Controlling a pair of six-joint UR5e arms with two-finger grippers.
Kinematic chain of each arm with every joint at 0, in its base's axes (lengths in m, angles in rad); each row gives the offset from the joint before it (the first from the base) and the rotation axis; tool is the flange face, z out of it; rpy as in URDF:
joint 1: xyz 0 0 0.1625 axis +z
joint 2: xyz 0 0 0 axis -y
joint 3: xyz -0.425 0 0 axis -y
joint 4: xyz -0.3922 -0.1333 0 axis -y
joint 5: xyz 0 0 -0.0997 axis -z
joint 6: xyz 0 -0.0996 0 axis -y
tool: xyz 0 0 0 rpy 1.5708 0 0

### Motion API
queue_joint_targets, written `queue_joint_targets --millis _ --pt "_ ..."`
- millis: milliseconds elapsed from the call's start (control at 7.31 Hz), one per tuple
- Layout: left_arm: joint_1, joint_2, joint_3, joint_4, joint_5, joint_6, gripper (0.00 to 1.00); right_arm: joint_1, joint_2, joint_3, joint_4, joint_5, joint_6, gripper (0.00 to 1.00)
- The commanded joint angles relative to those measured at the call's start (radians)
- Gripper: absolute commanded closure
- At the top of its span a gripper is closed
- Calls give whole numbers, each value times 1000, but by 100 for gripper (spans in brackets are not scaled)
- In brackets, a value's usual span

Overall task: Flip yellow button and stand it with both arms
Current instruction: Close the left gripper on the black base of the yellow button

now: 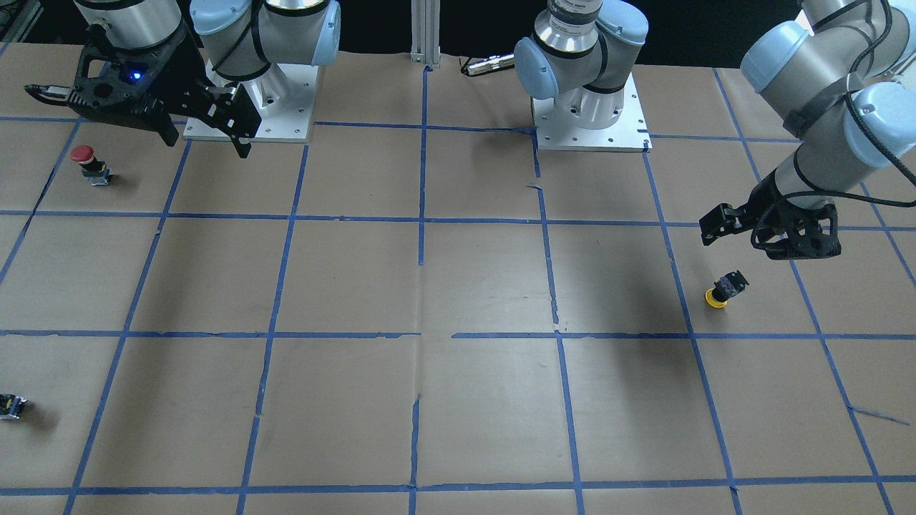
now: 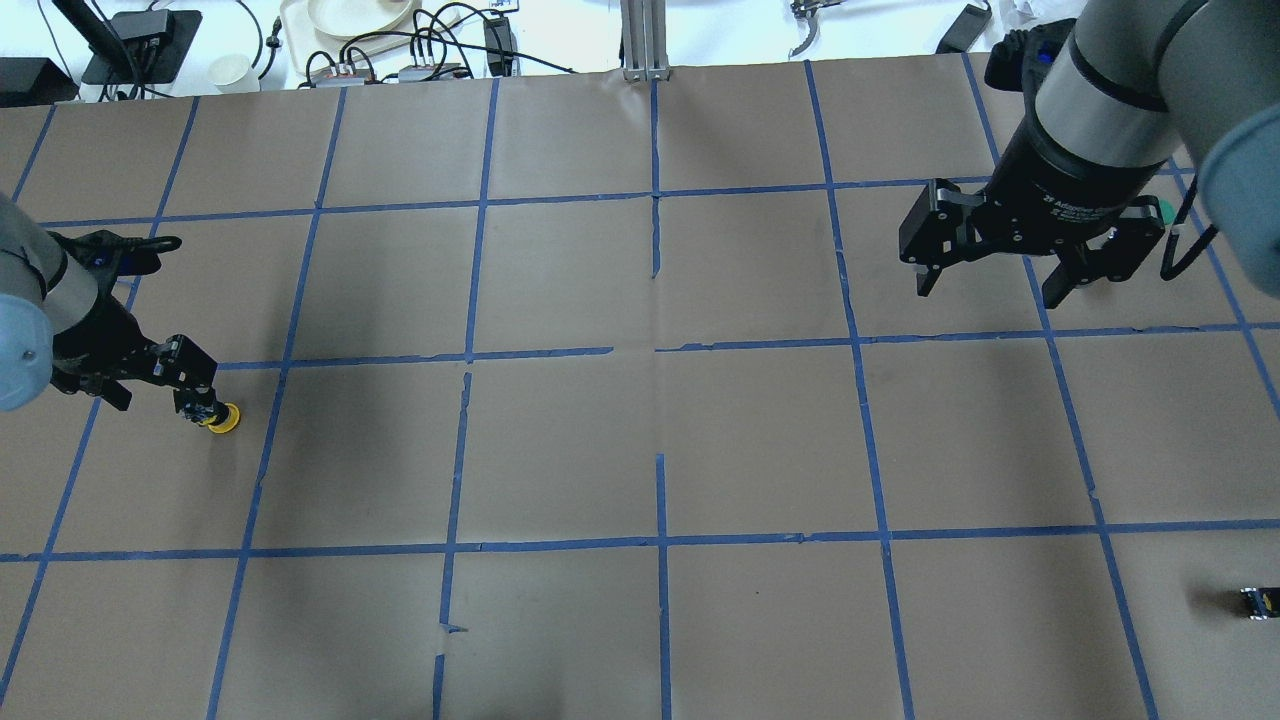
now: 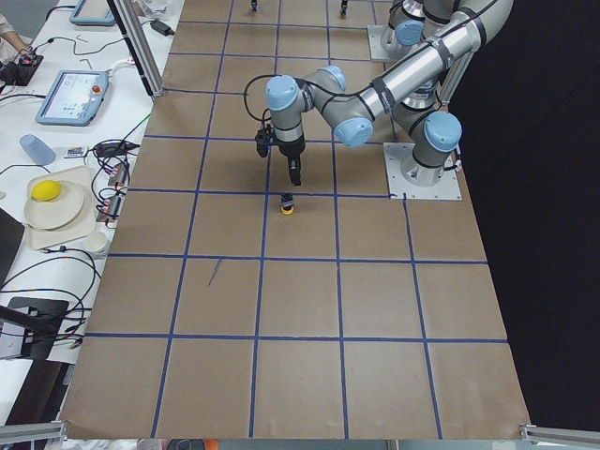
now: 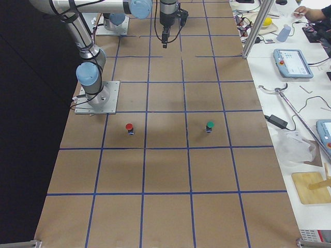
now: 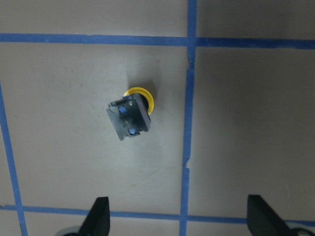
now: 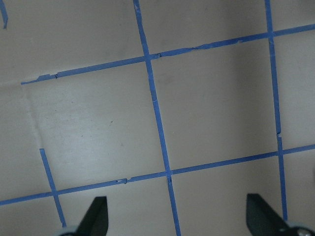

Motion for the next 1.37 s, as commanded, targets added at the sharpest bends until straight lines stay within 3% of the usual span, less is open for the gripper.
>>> queue_joint_targets --millis 0,410,821,957,1231 --pt "22 -55 -28 86 -4 9 5 0 0 -2 -1 1 0 0" --pt "25 -106 -26 156 -10 11 12 0 -2 0 1 -1 -2 0" --pt "29 -100 -20 154 -92 12 17 0 -3 -2 -1 1 0 0" --pt "45 -103 -19 154 -93 16 26 0 -3 0 -1 1 -2 0" --pt "52 -105 -20 154 -92 19 62 0 -3 -2 1 -1 0 0"
